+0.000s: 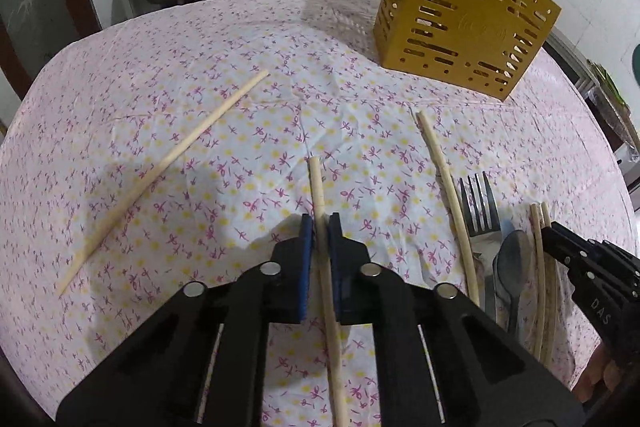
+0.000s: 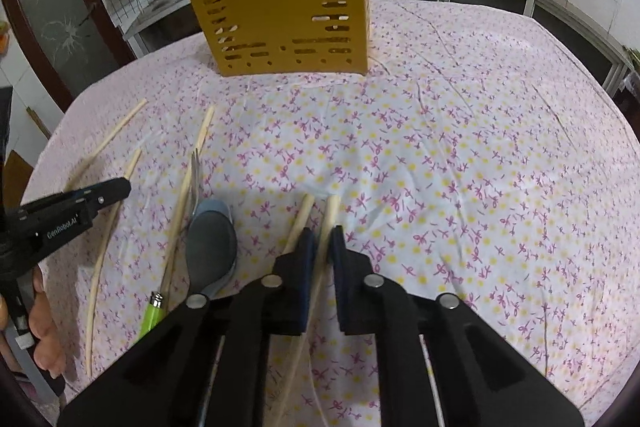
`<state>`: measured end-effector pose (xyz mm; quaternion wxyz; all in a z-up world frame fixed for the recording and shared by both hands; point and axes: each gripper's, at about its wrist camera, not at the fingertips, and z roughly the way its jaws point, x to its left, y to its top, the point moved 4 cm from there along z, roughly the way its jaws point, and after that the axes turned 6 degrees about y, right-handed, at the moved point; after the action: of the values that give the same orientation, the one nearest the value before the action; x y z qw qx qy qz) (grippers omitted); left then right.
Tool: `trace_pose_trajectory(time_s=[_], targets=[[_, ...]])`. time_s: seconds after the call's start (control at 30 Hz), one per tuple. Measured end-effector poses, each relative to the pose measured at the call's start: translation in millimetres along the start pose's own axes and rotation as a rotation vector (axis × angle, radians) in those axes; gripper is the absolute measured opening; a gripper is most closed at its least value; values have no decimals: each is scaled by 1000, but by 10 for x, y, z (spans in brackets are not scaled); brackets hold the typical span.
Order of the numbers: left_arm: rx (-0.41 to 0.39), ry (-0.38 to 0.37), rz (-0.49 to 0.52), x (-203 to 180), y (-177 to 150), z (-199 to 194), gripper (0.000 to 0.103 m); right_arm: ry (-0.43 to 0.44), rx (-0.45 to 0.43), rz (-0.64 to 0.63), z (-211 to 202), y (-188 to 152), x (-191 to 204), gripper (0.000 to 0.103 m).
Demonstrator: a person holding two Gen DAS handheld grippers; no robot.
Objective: Organize utensils
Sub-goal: 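Lift both held chopsticks and carry them toward the yellow holder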
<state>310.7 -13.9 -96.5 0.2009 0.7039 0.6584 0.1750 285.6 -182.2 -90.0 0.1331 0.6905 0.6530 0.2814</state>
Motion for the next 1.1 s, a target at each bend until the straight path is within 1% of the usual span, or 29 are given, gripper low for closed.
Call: trace_pose_trajectory(time_s=[0.13, 0.3, 0.43, 0.53, 0.63, 0.67, 0.83, 0.93, 0.97, 1.0, 1.03, 1.1], targets=[[-17, 5, 1, -12, -46, -26, 5, -2, -24, -1, -3, 1, -10, 6], [-24, -16, -22, 19, -52, -32, 4, 2, -46, -2, -2, 16, -27, 6], [-45, -8, -15, 10, -66, -51, 4, 8, -77, 10, -18, 33, -50, 6], [-61, -8, -16, 11, -69, -85, 4, 21, -126, 13, -78, 72, -66, 6], [-88, -27, -32, 38, -50, -176, 4, 39, -186, 19, -199, 120, -79, 6], [-101, -38, -40, 47, -37, -211, 4, 55, -223, 19, -274, 147, -76, 6], [-178, -105, -85, 116, 25, -432, 4, 92, -337, 18, -547, 230, -76, 6], [-247, -123, -79, 91, 72, -628, 4, 141, -388, 33, -652, 275, -97, 6], [-264, -129, -76, 76, 86, -692, 4, 144, -399, 35, -671, 285, -101, 6], [-272, -137, -77, 59, 92, -729, 4, 161, -411, 35, -676, 302, -95, 6], [-276, -145, -76, 43, 104, -763, 4, 210, -424, 35, -700, 323, -96, 6], [-274, -169, -69, 4, 119, -812, 4, 241, -440, 25, -728, 365, -90, 6]])
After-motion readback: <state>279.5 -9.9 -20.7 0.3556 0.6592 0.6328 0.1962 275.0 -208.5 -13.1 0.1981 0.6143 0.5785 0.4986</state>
